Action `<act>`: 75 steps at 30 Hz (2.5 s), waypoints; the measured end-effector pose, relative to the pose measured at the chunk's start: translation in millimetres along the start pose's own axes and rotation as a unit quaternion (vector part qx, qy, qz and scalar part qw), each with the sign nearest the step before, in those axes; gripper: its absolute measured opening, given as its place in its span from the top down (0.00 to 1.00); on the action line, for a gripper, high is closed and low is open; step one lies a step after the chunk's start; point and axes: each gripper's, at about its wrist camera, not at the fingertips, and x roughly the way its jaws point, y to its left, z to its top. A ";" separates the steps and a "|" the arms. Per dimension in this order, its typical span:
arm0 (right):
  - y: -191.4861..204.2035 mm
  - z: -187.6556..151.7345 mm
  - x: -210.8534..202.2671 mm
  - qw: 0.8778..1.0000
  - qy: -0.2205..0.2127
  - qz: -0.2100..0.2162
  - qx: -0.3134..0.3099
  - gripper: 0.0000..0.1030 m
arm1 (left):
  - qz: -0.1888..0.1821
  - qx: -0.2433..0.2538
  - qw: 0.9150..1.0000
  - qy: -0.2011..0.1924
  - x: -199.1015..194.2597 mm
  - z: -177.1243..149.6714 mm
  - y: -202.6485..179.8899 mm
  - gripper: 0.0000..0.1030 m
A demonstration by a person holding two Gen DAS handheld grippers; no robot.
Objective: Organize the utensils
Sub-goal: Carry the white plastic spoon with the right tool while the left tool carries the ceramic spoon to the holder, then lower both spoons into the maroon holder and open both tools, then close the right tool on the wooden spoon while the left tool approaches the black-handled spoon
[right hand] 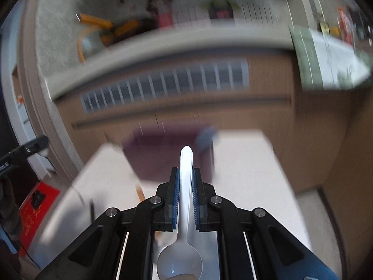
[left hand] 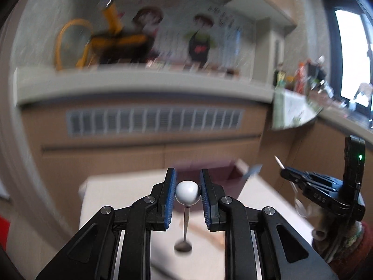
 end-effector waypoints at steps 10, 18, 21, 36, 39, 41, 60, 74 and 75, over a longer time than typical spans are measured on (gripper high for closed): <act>0.2 115.4 35.5 0.994 -0.107 0.007 0.024 0.91 | -0.064 -0.014 0.995 -0.073 49.4 94.0 3.7 0.79; -9.9 105.2 101.0 0.995 -0.080 -0.021 0.047 0.91 | -0.077 -0.047 0.996 -0.014 140.7 78.5 19.2 0.79; -12.2 96.3 124.1 0.996 -0.064 -0.026 0.053 0.91 | -0.067 -0.057 0.996 0.014 172.6 60.3 25.3 0.79; -25.7 59.4 143.8 0.996 -0.041 -0.037 0.077 0.87 | -0.082 -0.083 0.993 0.028 165.4 29.4 39.5 0.51; -22.9 56.7 119.4 0.996 -0.050 -0.041 0.063 0.86 | -0.062 -0.081 0.995 0.019 137.5 21.5 42.0 0.49; -18.7 52.8 104.0 0.996 -0.052 -0.049 0.047 0.82 | -0.047 -0.079 0.996 0.019 121.0 13.6 44.5 0.48; 64.8 -73.1 125.4 0.962 0.229 0.094 -0.120 0.80 | 0.084 -0.156 0.964 0.200 48.3 -153.1 103.2 0.31; 85.6 -87.3 176.1 0.952 0.253 0.062 -0.158 0.91 | 0.086 -0.176 0.943 0.271 56.9 -177.0 98.9 0.22; 82.7 -86.2 171.3 0.954 0.251 0.062 -0.151 0.91 | 0.081 -0.174 0.943 0.272 57.9 -175.7 95.3 0.21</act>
